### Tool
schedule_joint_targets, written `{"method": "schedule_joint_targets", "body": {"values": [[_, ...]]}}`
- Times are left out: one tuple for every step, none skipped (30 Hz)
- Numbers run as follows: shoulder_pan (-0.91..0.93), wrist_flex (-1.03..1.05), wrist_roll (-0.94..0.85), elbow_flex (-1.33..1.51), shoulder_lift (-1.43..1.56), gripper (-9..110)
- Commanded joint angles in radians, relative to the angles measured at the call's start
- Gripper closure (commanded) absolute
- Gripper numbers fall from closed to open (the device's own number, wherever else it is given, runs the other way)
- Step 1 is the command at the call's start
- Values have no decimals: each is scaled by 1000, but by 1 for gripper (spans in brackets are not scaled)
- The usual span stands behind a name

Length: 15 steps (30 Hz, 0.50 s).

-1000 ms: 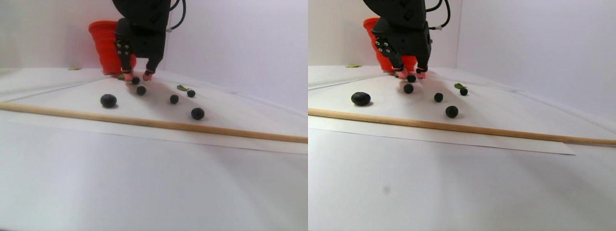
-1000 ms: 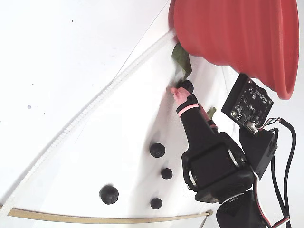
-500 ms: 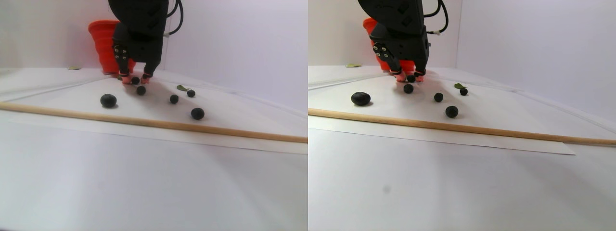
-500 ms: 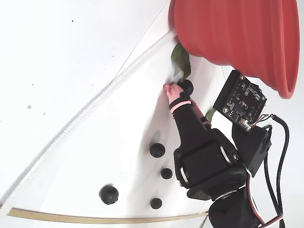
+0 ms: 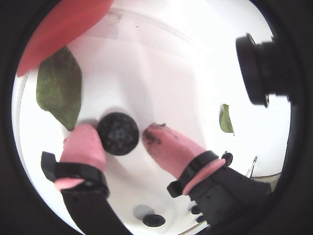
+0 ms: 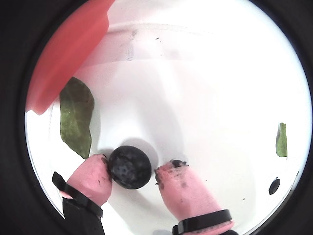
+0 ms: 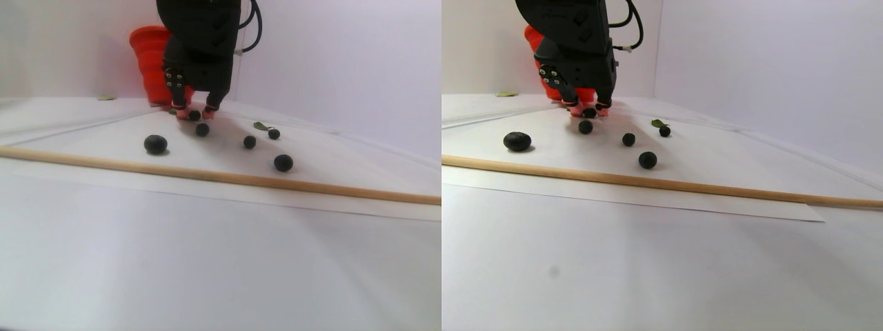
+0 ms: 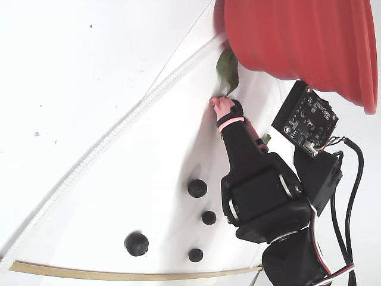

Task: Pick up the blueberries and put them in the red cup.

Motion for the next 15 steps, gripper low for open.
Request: {"method": "schedule_joint_targets", "body": {"values": [[-3,-31,9,-52,14,83],[-3,-35,12,-52,9,83],[-5,-38,14,-52,8,83],[-5,-38,17,-52,8,83],[-6,-40,18,-52,8,83],[-6,-40,20,-54,8,83],[-6,-41,21,-54,6,83],[-6,-43,23,-54,5,83],[-6,-44,23,-54,3,83],[-8,-46,21,-54,2,83],[-8,-49,21,-54,-2,84],[-6,-51,21,-54,-5,84],[-6,-52,21,-54,-6,84],[-5,-57,21,-54,-8,84],[-5,-60,21,-54,-9,85]]}}
